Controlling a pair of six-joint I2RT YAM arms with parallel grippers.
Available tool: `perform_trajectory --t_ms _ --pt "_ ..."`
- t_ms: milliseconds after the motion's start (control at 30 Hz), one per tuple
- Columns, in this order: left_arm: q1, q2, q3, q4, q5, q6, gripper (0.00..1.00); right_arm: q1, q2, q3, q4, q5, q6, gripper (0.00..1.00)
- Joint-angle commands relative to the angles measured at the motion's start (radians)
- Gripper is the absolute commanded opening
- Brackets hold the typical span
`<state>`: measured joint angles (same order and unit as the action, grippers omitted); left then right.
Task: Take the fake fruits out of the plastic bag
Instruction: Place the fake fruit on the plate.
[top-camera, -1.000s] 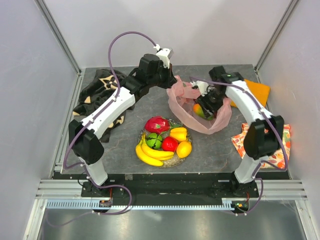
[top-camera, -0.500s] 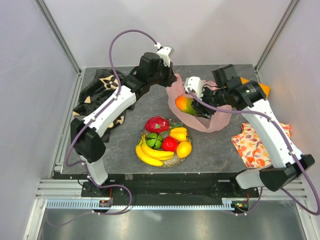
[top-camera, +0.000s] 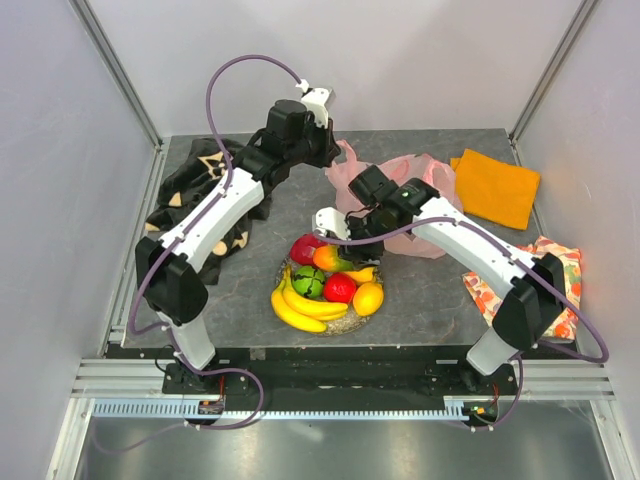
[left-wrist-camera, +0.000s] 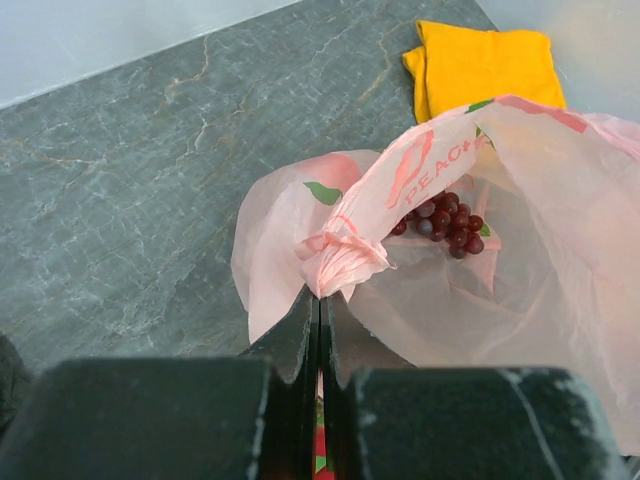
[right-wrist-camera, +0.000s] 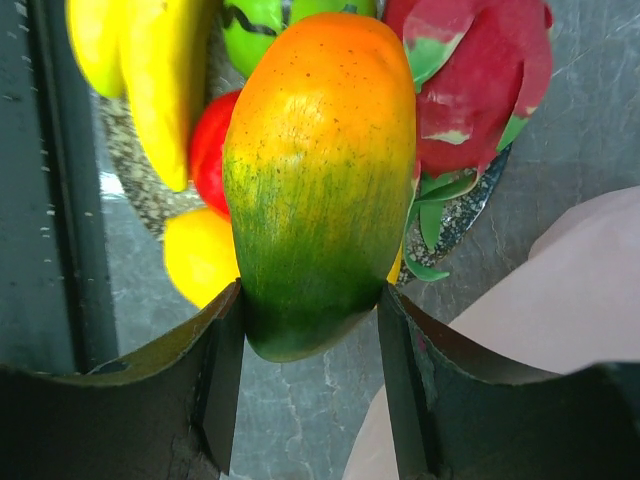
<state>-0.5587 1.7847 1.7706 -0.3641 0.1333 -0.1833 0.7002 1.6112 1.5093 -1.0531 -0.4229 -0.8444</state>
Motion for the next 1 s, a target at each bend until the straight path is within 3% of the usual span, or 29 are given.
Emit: perform_trajectory --t_ms 0,200,300,433,533,600,867,967 --pt "-0.001 -0.082 -0.013 0.039 0.000 0.051 0.02 0.001 0.039 -0.043 0.097 0.062 -0.062 0.37" --pt "-0.001 -0.105 -0.031 0.039 0.005 0.056 0.01 0.004 0.076 -0.077 0.165 0.096 -0.076 0.38" --pt "-0.003 -0.110 -0.039 0.039 0.005 0.054 0.02 0.005 0.081 -0.100 0.183 0.110 -0.090 0.45" --pt "-0.001 -0.108 -0.043 0.039 0.014 0.054 0.02 0.010 0.075 -0.126 0.196 0.127 -0.099 0.67" --pt "-0.001 -0.102 -0.042 0.042 0.019 0.051 0.02 0.010 0.065 -0.132 0.200 0.136 -0.067 0.75" --pt "-0.001 -0.100 -0.040 0.042 0.028 0.047 0.02 0.010 0.052 -0.130 0.197 0.133 -0.059 0.97" --pt "-0.003 -0.094 -0.037 0.042 0.043 0.041 0.02 -0.005 -0.014 -0.051 0.145 0.193 -0.036 0.98" --pt "-0.004 -0.090 -0.034 0.044 0.046 0.041 0.02 -0.085 -0.057 0.043 0.110 0.144 -0.005 0.98"
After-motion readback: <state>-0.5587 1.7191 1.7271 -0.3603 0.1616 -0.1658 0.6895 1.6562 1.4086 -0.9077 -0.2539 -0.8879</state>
